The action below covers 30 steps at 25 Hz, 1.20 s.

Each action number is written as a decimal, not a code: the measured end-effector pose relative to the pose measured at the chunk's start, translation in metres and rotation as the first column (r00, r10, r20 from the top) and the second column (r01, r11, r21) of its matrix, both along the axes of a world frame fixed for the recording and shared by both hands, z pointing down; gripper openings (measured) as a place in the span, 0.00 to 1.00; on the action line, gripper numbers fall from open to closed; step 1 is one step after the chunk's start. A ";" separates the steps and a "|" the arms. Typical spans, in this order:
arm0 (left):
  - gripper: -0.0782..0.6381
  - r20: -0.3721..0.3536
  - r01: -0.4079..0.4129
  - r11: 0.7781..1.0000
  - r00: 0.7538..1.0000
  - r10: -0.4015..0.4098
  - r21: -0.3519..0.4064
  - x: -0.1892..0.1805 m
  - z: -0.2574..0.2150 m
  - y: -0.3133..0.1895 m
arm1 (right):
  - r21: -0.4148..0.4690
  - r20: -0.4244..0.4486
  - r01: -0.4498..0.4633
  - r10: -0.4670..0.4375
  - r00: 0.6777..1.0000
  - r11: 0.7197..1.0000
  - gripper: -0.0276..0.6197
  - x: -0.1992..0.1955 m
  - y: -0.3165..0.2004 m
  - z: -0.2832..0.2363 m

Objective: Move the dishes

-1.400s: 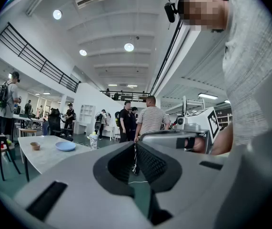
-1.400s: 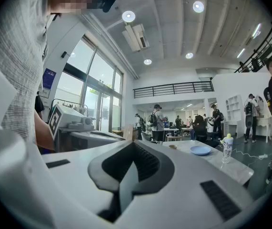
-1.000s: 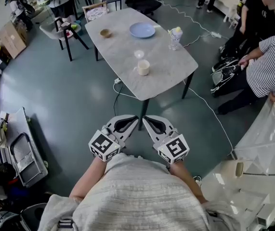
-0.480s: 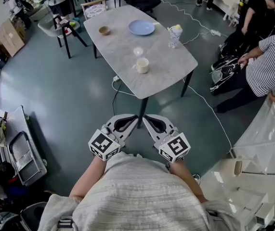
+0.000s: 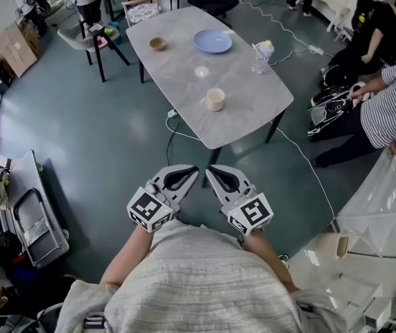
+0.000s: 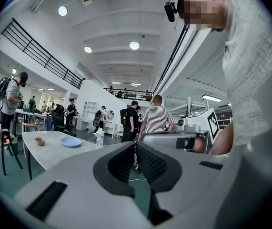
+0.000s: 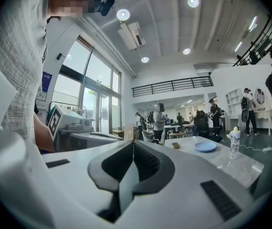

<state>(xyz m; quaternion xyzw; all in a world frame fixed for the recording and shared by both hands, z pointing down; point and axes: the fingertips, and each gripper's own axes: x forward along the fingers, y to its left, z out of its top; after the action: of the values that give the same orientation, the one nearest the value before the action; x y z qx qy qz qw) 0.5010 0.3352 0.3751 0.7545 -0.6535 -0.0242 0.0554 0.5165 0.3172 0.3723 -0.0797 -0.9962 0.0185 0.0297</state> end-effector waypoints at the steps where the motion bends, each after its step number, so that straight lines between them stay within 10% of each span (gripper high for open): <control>1: 0.15 -0.002 0.003 1.000 1.000 -0.003 0.000 -0.009 0.000 0.000 | 0.003 -0.002 0.004 -0.004 1.000 1.000 0.07 -0.009 0.000 0.000; 19: 0.15 0.019 0.010 1.000 1.000 -0.010 0.018 -0.197 0.004 0.022 | 0.030 -0.006 0.013 -0.013 1.000 0.999 0.07 -0.200 0.028 0.008; 30: 0.15 -0.018 -0.039 0.999 0.999 0.039 0.001 -0.263 0.019 -0.050 | -0.029 -0.036 -0.053 0.052 0.998 0.998 0.07 -0.270 -0.051 0.025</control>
<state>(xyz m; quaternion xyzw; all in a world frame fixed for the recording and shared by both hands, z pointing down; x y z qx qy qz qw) 0.2379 0.2847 0.3943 0.7668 -0.6382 -0.0301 0.0615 0.2464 0.2664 0.3973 -0.0537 -0.9969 0.0357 0.0457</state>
